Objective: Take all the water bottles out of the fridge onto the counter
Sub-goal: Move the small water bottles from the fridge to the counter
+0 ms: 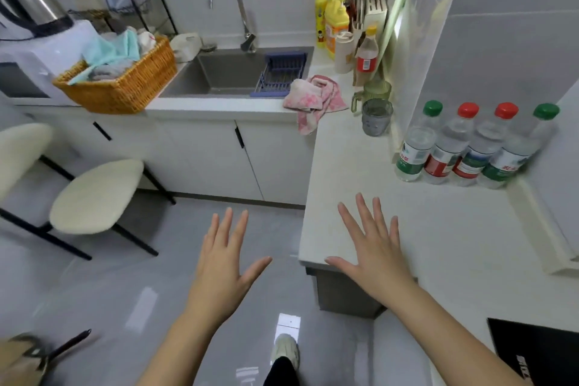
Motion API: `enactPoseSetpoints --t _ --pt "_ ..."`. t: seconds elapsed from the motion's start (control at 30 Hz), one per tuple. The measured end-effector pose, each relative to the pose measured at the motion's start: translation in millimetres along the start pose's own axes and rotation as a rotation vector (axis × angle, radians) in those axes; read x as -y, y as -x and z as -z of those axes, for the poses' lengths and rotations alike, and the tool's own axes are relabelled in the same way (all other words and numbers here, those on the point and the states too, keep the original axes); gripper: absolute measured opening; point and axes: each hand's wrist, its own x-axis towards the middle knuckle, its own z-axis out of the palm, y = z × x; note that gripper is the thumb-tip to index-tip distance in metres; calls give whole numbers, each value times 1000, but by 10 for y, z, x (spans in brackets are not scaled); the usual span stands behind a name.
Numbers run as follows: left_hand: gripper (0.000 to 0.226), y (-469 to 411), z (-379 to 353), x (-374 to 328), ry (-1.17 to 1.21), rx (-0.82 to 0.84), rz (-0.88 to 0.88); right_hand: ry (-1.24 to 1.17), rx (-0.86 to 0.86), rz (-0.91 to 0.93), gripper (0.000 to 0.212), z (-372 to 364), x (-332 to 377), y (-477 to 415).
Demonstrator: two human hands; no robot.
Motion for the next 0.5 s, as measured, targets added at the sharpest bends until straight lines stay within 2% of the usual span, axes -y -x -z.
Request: enactPoseSetpoints --t 0.17,0.5 --pt "89 385 176 181 -20 -66 115 -2 42 147 103 -29 474 -87" --pt "86 1131 690 712 -116 -171 271 79 73 445 99 -79 1688 -126"
